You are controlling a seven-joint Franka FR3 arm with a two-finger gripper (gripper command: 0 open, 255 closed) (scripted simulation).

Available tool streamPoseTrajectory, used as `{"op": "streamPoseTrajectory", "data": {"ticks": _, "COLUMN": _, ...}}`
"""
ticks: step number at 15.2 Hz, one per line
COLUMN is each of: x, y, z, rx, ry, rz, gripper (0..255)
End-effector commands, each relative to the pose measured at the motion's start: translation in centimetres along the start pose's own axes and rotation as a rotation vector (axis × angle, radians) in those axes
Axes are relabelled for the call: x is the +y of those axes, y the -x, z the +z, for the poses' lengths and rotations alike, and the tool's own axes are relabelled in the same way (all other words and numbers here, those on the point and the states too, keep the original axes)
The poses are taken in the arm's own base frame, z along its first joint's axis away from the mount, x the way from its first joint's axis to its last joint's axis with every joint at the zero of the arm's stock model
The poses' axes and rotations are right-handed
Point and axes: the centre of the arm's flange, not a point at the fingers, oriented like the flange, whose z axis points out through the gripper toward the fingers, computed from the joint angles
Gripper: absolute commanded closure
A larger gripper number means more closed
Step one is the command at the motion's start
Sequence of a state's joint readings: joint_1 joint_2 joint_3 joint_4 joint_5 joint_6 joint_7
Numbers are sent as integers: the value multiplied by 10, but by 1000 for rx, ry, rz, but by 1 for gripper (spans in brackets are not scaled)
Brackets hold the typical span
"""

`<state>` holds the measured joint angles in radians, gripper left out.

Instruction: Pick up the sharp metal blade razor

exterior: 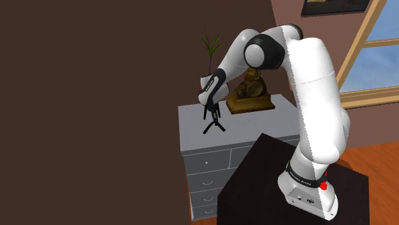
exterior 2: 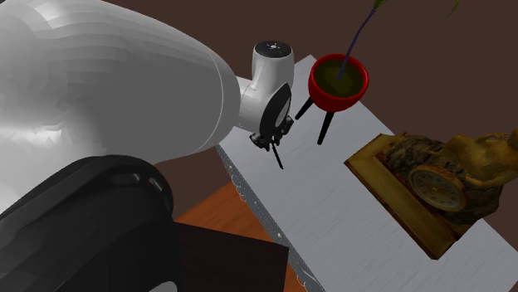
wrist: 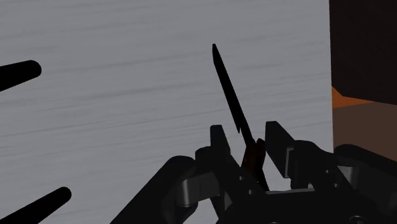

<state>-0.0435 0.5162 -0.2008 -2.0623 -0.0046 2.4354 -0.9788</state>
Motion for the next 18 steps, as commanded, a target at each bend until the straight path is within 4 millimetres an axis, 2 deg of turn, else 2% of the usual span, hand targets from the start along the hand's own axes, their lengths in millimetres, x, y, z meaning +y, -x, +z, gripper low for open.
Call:
{"op": "streamPoseTrajectory", "data": {"ticks": 1, "x": 0, "y": 0, "z": 1, "rx": 0, "ry": 0, "rz": 0, "gripper": 255}}
{"op": "streamPoseTrajectory", "data": {"ticks": 8, "x": 0, "y": 0, "z": 0, "rx": 0, "ry": 0, "rz": 0, "gripper": 255}}
{"op": "streamPoseTrajectory", "data": {"ticks": 18, "x": -3, "y": 8, "z": -52, "rx": 0, "ry": 0, "rz": 0, "gripper": 255}}
